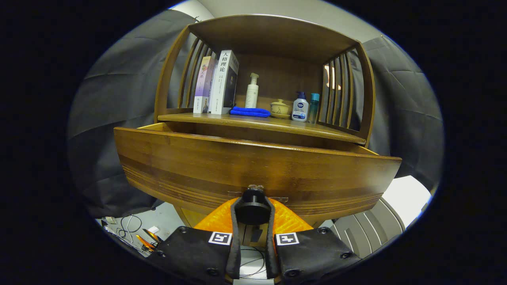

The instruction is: Pull open the drawer, take out the items inside it, and place them on the countertop above the cabinet.

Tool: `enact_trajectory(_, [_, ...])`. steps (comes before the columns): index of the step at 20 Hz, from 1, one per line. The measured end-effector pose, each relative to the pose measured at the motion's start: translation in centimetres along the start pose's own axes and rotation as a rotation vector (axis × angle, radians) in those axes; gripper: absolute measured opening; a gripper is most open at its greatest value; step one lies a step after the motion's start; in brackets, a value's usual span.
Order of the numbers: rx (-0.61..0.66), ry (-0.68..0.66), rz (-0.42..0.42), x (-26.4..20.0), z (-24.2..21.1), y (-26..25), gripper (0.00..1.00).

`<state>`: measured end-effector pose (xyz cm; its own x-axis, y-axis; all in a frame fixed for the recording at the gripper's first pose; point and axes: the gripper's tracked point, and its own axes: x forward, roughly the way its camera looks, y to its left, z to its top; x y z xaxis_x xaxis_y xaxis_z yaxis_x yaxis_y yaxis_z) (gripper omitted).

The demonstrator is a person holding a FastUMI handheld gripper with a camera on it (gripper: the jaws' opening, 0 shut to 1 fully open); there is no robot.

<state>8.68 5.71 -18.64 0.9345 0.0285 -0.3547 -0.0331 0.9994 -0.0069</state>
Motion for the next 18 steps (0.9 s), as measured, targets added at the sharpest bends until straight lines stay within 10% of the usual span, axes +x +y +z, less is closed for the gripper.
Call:
enact_trajectory(10, [0.006, 0.032, 0.005, -3.3, -1.9, 0.8, 0.26])
enact_trajectory(18, [0.034, -0.051, 0.008, -6.2, 2.3, -0.2, 0.99])
